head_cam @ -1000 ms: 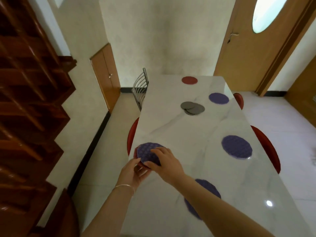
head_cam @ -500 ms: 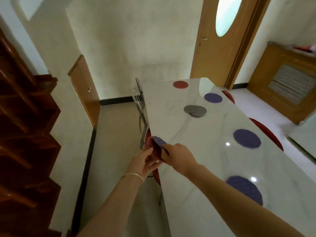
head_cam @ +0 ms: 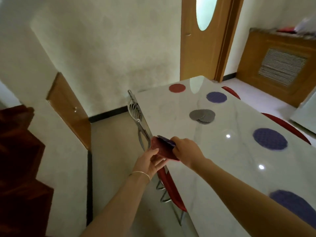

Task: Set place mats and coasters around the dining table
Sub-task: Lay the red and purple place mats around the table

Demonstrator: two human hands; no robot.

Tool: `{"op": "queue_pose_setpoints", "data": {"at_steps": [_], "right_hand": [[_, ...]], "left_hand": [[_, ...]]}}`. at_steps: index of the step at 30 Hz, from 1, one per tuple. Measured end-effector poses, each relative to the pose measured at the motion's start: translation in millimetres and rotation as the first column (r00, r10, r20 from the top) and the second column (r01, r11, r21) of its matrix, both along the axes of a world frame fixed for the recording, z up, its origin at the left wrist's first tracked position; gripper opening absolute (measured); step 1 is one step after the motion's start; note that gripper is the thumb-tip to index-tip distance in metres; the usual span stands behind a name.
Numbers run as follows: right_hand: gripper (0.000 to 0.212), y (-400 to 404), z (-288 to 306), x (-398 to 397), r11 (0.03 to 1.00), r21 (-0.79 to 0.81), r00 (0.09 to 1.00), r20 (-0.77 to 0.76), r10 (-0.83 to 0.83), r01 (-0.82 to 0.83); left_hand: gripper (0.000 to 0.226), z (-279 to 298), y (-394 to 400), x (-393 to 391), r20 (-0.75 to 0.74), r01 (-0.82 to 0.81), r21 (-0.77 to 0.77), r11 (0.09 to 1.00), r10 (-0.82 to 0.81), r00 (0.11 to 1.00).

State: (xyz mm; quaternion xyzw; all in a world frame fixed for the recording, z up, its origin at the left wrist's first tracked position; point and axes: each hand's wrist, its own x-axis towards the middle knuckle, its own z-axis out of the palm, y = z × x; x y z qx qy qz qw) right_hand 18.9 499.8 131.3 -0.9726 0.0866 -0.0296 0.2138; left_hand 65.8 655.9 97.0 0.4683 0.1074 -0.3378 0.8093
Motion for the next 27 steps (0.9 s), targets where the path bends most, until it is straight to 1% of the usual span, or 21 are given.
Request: {"op": "queue_pose_setpoints", "data": {"at_steps": [3, 6, 10, 13, 18, 22, 25, 27], "right_hand": [[0.027, -3.5, 1.4, 31.0, 0.999, -0.007, 0.999, -0.015, -0.032, 0.031], [0.028, -20.0, 11.1, 54.9, 0.994, -0.035, 0.995, -0.007, -0.103, 0.103], [0.031, -52.9, 18.6, 70.2, 0.969, -0.058, 0.970, -0.009, -0.241, 0.240], [0.031, -77.5, 11.9, 65.9, 0.932, -0.060, 0.933, -0.018, -0.359, 0.357], [0.023, -98.4, -6.4, 40.8, 0.804, -0.037, 0.800, -0.078, -0.594, 0.593], [0.021, -93.1, -21.9, 20.3, 0.616, -0.065, 0.609, -0.097, -0.787, 0.785], [0.026, -82.8, -32.2, 8.3, 0.533, -0.118, 0.524, -0.099, -0.846, 0.838], [0.030, -73.7, -37.8, 3.1, 0.495, -0.143, 0.489, -0.080, -0.869, 0.857]], "left_hand": [[0.004, 10.1, -3.5, 42.6, 0.004, 0.032, 0.041, 0.999, -0.033, 0.999], [0.004, 24.7, -20.9, 77.4, 0.003, 0.069, 0.032, 0.997, -0.069, 0.998], [0.002, 40.6, -65.4, 107.3, 0.018, 0.207, 0.026, 0.978, -0.208, 0.978], [0.006, 38.3, -106.8, 118.8, 0.010, 0.323, 0.024, 0.946, -0.323, 0.946], [0.009, 17.1, -160.7, 121.9, -0.048, 0.557, 0.061, 0.828, -0.555, 0.831], [0.010, -0.1, -176.9, 135.9, -0.126, 0.704, 0.070, 0.707, -0.694, 0.709], [0.015, -12.4, -174.4, 165.4, -0.113, 0.793, 0.075, 0.605, -0.785, 0.609], [0.016, -20.8, -172.2, 189.4, -0.111, 0.818, 0.090, 0.568, -0.811, 0.575]]}}
